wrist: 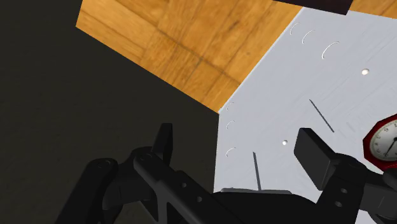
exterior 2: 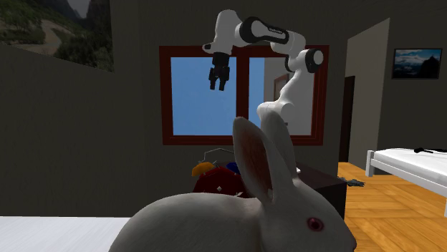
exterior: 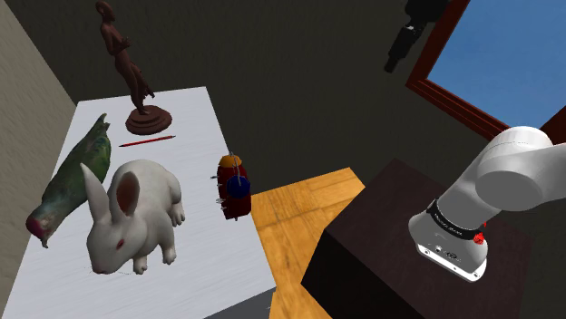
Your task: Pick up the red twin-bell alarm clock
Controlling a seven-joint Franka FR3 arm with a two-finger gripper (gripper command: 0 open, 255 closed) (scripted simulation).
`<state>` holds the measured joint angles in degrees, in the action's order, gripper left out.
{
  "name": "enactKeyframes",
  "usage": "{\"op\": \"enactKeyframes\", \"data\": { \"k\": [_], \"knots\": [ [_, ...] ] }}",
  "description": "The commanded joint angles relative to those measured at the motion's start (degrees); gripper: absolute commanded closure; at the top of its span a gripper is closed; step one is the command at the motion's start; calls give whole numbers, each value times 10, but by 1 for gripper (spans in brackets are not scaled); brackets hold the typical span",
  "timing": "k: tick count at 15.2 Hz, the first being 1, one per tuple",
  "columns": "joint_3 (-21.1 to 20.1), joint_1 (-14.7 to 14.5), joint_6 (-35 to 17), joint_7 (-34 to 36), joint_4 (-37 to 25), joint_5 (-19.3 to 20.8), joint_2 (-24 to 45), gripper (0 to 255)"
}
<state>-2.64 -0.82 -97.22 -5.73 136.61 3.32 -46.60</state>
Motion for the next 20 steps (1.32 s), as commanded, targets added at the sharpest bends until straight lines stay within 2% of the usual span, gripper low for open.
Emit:
{"op": "enactKeyframes", "data": {
  "k": [1, 10, 20],
  "knots": [
    [0, 0, 0, 0, 0, 0, 0, 0],
    [-71, -25, -28, 95, -66, -68, 169, 0],
    [-132, -50, -44, 191, -193, -114, 381, 0]
  ]
}}
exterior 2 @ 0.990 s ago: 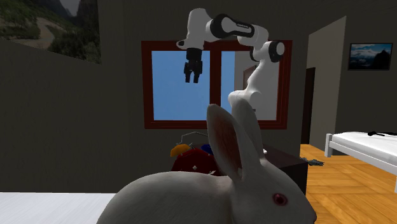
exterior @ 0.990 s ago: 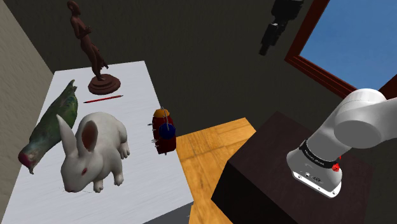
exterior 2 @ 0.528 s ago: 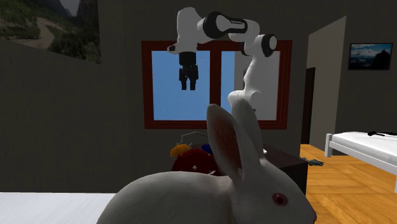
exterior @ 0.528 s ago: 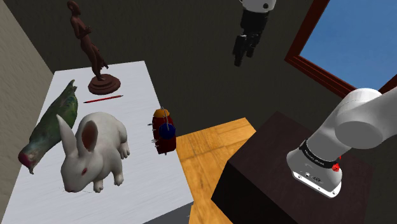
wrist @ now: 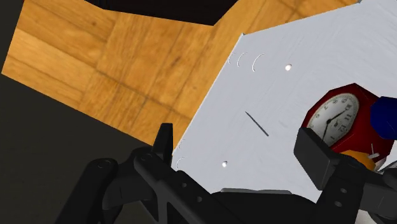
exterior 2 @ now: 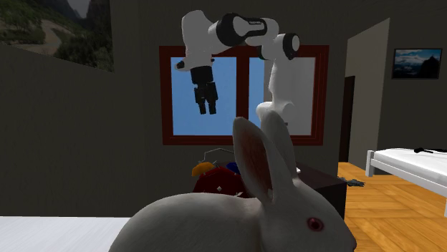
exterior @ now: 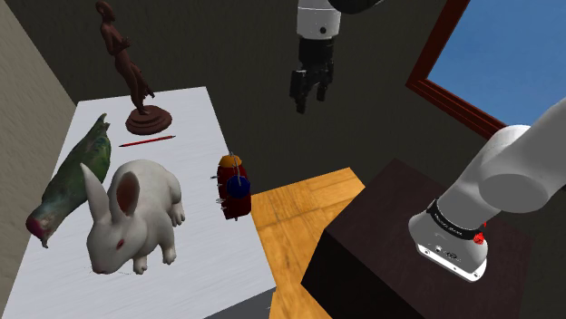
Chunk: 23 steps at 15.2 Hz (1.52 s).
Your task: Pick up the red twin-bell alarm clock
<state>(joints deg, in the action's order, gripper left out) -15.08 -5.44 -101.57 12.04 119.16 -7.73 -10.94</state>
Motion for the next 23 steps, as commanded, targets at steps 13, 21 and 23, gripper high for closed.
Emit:
{"op": "enactKeyframes", "data": {
  "k": [13, 21, 23],
  "knots": [
    [-51, -64, 28, 129, -279, -22, 329, 0],
    [-55, -101, 47, 165, -415, -24, 467, 0],
    [-54, -101, 35, 161, -406, -23, 471, 0]
  ]
}}
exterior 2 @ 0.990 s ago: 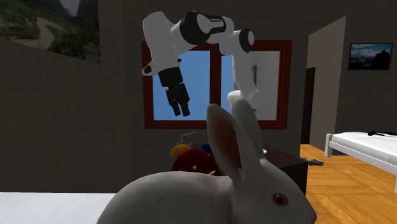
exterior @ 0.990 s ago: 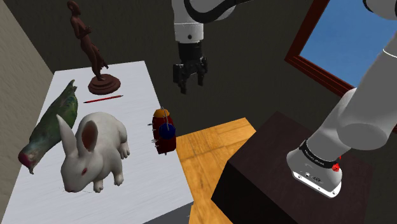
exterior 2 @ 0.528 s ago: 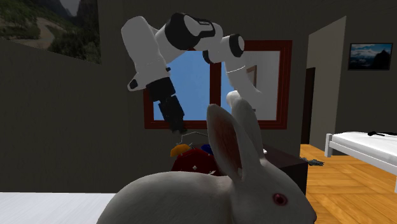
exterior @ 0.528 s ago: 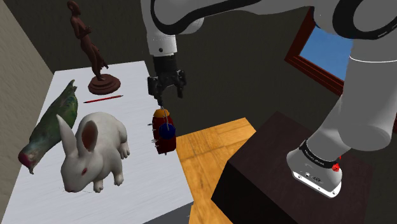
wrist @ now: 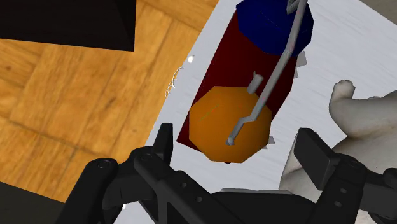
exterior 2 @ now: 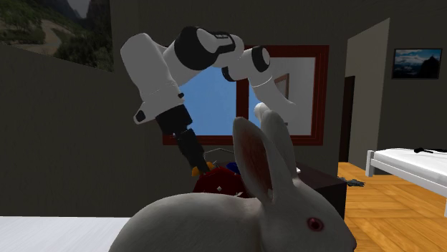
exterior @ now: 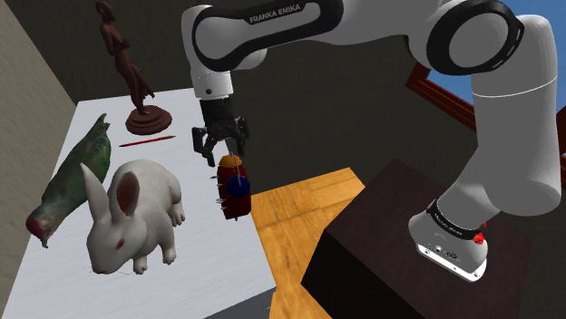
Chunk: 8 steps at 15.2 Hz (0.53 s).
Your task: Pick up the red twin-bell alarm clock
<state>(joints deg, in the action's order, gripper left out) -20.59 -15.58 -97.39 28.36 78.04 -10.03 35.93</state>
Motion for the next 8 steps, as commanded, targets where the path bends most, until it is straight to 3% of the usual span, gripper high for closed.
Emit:
{"op": "enactKeyframes", "data": {
  "k": [1, 5, 6, 8],
  "knots": [
    [1, 0, -13, -3, 9, 1, 5, 0],
    [2, 0, -23, -6, 15, 1, 9, 0],
    [2, 0, -22, -6, 15, 1, 8, 255],
    [2, 0, -22, -6, 15, 1, 8, 255]
  ]
}}
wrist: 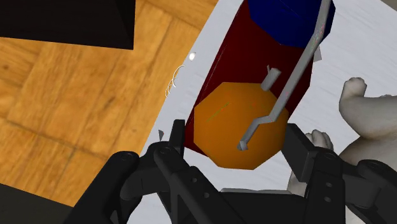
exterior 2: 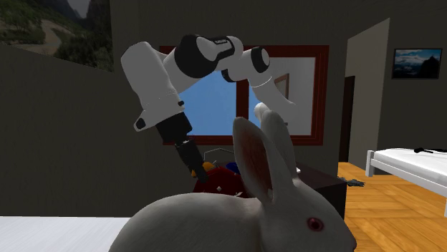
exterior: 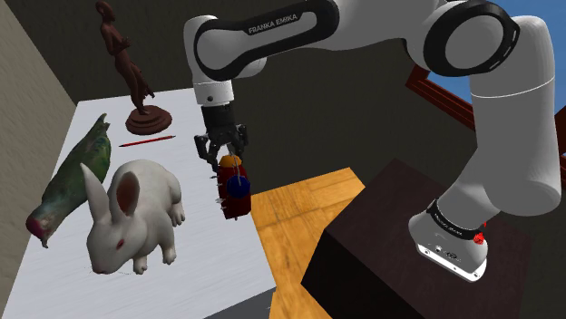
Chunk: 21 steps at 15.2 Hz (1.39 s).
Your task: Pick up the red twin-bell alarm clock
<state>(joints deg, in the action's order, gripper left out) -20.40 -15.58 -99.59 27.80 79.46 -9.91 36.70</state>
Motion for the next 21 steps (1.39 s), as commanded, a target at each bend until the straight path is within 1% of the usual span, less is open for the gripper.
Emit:
{"op": "enactKeyframes", "data": {
  "k": [1, 7, 21],
  "knots": [
    [0, 0, 0, 0, 1, 0, 0, 255],
    [0, 0, -1, 0, 0, 0, 1, 255],
    [-6, 0, 88, 24, -68, -4, -23, 255]
  ]
}}
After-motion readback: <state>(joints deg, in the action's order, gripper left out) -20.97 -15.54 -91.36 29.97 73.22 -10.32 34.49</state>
